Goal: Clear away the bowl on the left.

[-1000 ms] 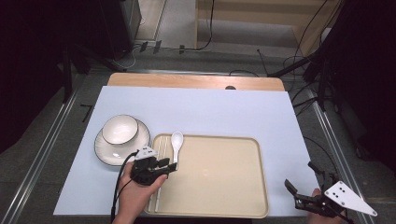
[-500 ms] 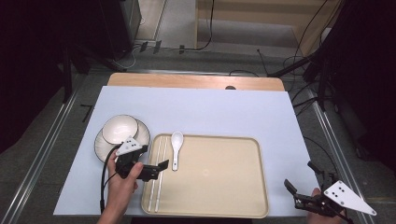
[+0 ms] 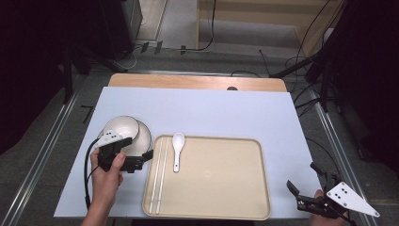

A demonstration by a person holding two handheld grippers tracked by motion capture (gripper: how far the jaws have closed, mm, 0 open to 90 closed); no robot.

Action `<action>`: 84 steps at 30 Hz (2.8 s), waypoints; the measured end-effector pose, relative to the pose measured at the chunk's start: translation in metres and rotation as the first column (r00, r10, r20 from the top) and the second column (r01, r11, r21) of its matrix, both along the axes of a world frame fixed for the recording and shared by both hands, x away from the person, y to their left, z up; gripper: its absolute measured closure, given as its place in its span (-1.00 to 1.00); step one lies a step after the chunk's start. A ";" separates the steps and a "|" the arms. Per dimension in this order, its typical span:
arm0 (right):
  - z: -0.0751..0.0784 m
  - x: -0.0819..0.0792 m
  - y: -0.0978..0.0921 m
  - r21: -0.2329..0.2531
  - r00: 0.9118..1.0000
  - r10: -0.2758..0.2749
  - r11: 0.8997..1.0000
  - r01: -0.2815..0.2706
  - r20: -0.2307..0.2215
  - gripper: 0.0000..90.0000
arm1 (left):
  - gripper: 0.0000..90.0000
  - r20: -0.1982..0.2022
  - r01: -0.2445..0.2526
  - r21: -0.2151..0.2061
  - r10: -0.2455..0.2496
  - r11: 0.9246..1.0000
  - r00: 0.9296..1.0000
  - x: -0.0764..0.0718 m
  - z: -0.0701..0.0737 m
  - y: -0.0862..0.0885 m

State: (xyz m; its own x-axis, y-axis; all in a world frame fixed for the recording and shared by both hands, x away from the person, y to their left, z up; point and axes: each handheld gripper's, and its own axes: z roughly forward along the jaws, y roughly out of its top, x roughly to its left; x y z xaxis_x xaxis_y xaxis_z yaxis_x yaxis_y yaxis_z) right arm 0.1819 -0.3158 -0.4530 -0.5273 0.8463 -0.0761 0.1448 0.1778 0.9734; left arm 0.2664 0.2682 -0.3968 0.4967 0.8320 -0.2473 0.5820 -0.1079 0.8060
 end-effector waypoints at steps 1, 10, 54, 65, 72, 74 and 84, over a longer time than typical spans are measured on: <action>0.000 0.000 0.000 0.000 1.000 0.000 1.000 0.000 -0.002 -0.92 | -1.00 0.003 -0.004 -0.004 0.004 1.000 1.000 0.001 0.001 0.002; 0.000 0.000 0.001 0.003 1.000 0.000 1.000 0.000 -0.004 -0.92 | -1.00 0.020 -0.025 0.000 0.025 1.000 0.999 0.010 0.009 0.013; -0.002 0.002 0.001 0.008 1.000 -0.003 1.000 0.003 -0.013 -0.92 | -0.83 -0.052 -0.213 -0.021 0.212 0.977 0.976 0.056 -0.007 0.078; -0.002 0.000 0.000 0.003 1.000 -0.007 1.000 0.007 -0.012 -0.92 | -0.47 -0.050 -0.295 -0.030 0.294 0.955 0.955 0.057 -0.004 0.085; -0.003 0.000 0.001 0.004 1.000 -0.007 1.000 0.007 -0.015 -0.92 | -0.29 -0.027 -0.335 0.002 0.335 0.942 0.942 0.056 -0.003 0.089; -0.003 0.000 0.000 0.000 1.000 -0.007 1.000 0.007 -0.013 -0.92 | -0.28 -0.014 -0.347 0.017 0.347 0.938 0.938 0.055 -0.002 0.090; -0.002 -0.001 0.000 0.010 1.000 -0.004 1.000 0.004 -0.015 -0.92 | -0.04 -0.097 -0.427 0.069 0.432 0.902 0.897 0.066 -0.021 0.095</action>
State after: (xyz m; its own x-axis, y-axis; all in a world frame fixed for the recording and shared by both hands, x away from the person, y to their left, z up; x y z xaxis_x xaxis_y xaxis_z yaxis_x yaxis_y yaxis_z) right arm 0.1811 -0.3162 -0.4552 -0.5246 0.8492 -0.0603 0.1597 0.1678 0.9728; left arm 0.3321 0.3635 -0.4175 0.0611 0.9698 -0.2362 0.6624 0.1376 0.7364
